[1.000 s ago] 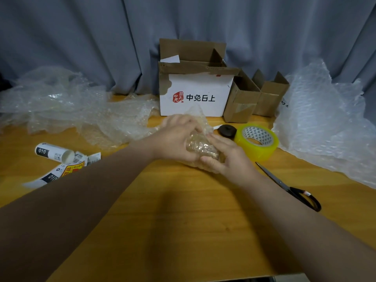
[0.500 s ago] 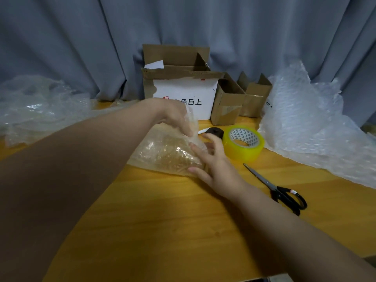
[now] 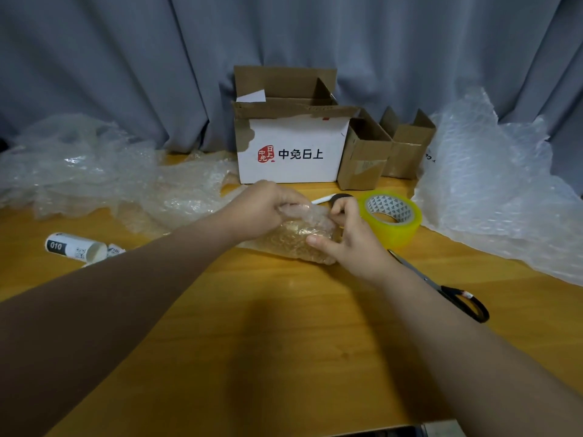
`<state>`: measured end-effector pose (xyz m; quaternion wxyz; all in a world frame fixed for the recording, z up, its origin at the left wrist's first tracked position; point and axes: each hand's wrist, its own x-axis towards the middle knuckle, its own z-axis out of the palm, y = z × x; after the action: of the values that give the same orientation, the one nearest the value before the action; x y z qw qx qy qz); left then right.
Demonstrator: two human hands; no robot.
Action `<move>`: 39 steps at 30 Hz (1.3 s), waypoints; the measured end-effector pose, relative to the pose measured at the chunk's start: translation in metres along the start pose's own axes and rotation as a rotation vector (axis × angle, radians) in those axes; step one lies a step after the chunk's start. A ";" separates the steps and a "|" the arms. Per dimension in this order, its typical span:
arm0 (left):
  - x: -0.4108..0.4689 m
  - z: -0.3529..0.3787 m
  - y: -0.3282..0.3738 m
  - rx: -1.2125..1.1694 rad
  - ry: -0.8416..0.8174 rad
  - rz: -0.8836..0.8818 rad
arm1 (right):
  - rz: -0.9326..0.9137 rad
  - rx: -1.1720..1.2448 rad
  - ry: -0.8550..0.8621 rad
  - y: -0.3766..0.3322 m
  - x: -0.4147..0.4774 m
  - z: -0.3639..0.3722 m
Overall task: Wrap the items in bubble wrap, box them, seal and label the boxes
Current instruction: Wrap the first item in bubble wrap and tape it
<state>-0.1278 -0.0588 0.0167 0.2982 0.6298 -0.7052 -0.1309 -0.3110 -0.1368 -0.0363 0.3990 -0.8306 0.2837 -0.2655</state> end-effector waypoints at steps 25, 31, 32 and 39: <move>0.001 0.018 -0.007 0.606 -0.185 0.004 | 0.019 -0.095 0.006 -0.012 0.021 -0.026; -0.007 0.030 -0.009 0.714 -0.019 0.033 | 0.290 -0.678 -0.241 0.017 0.022 -0.090; -0.006 0.030 -0.009 0.746 0.008 0.012 | 0.309 -0.752 -0.362 0.020 0.020 -0.092; 0.003 0.028 -0.006 0.759 0.049 -0.045 | 0.186 -0.803 -0.372 0.032 0.016 -0.090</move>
<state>-0.1388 -0.0678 -0.0080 0.0575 0.7136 -0.6823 0.1481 -0.3681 -0.2104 -0.0105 0.1114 -0.9242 0.3610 0.0565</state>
